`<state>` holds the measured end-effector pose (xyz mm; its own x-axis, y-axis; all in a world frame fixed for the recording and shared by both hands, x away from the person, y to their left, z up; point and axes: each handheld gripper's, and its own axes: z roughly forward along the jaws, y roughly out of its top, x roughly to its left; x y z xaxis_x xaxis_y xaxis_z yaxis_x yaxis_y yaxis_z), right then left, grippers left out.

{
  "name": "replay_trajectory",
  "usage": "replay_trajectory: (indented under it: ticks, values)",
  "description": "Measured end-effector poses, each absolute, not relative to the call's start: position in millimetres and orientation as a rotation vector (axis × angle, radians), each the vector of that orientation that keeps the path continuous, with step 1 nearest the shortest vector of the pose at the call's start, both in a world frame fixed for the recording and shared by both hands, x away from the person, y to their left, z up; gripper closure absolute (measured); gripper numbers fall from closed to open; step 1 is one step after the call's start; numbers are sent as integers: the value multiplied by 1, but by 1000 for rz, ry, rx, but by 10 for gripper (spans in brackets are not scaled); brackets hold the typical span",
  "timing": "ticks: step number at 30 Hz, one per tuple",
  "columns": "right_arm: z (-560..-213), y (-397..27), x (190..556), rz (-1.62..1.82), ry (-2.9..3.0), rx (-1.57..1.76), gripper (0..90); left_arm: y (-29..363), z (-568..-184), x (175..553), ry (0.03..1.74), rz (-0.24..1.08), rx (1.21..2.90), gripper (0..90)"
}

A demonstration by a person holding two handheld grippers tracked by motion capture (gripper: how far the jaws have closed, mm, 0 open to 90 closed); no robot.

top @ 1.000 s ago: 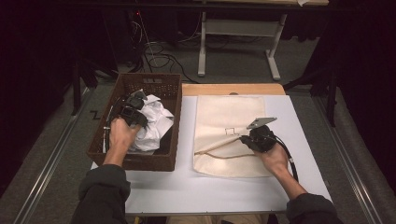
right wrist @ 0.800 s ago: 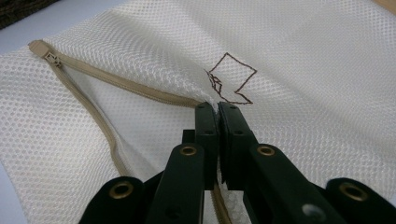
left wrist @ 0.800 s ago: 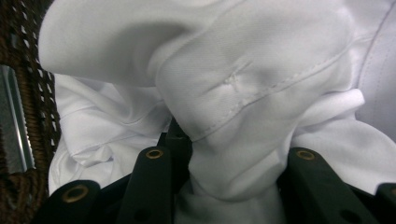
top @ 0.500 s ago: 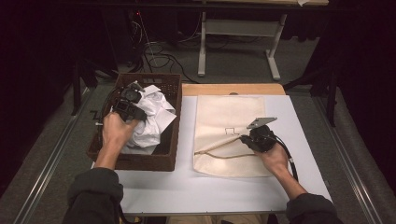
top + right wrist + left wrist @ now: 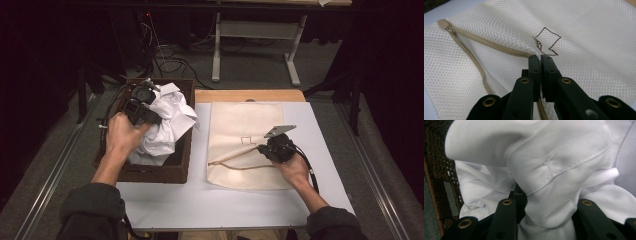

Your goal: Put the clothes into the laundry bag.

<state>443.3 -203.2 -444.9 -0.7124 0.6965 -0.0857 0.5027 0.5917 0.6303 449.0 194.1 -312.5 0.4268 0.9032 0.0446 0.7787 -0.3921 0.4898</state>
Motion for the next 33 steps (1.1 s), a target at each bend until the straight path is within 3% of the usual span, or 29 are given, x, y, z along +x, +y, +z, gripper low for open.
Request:
replay_trajectory:
  ticks: [12,33]
  values:
    - [-446,-203,446,832,2497,985,882,165,-277,427,1270,398,2284,659]
    - [-447,-206,453,836,2493,1009,883,104,-261,404,1021,250,2310,658]
